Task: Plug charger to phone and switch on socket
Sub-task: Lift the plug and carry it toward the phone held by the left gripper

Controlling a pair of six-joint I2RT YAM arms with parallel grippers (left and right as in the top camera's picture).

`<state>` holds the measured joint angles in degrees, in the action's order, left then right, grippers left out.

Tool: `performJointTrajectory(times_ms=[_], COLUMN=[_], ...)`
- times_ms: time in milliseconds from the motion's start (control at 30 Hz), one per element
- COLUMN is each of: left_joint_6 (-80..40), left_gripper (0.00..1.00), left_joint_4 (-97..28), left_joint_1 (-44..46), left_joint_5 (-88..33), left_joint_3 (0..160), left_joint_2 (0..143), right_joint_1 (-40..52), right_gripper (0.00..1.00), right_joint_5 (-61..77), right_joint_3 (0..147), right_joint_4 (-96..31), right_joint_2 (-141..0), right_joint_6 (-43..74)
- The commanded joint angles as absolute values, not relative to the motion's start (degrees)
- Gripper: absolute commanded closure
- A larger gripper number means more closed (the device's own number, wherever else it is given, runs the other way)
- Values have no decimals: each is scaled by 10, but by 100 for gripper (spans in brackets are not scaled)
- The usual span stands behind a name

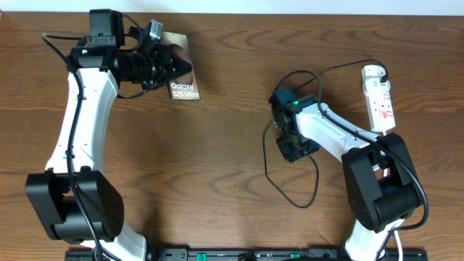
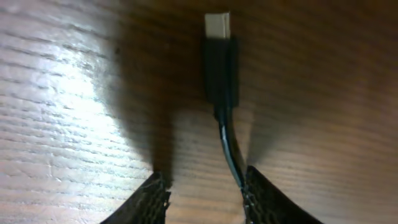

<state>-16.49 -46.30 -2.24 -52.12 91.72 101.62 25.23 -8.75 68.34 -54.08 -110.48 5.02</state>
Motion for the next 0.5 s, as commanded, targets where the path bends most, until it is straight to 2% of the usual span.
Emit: performJointTrajectory(times_ms=[0,167,300,467], left_joint_6=[-163,-163,-163,-163], left_gripper=[93,92,93,93], left_joint_4=[-463,-462,-462,-462], left_joint_1=[-24,-24,-24,-24], left_joint_5=[-530,-530,-530,-530], left_joint_3=[929,929,929,929], left_joint_2=[1002,1002,1002,1002], right_joint_1=[243,228,221,221], right_gripper=[64,68,78,71], right_joint_5=[-91,-90,-79,-69], right_joint_3=[670,662,658,658], right_joint_4=[-535,-526,-509,-491], right_joint_2=[-1108,-1108,-1108,-1108], right_joint_6=[56,62,62,43])
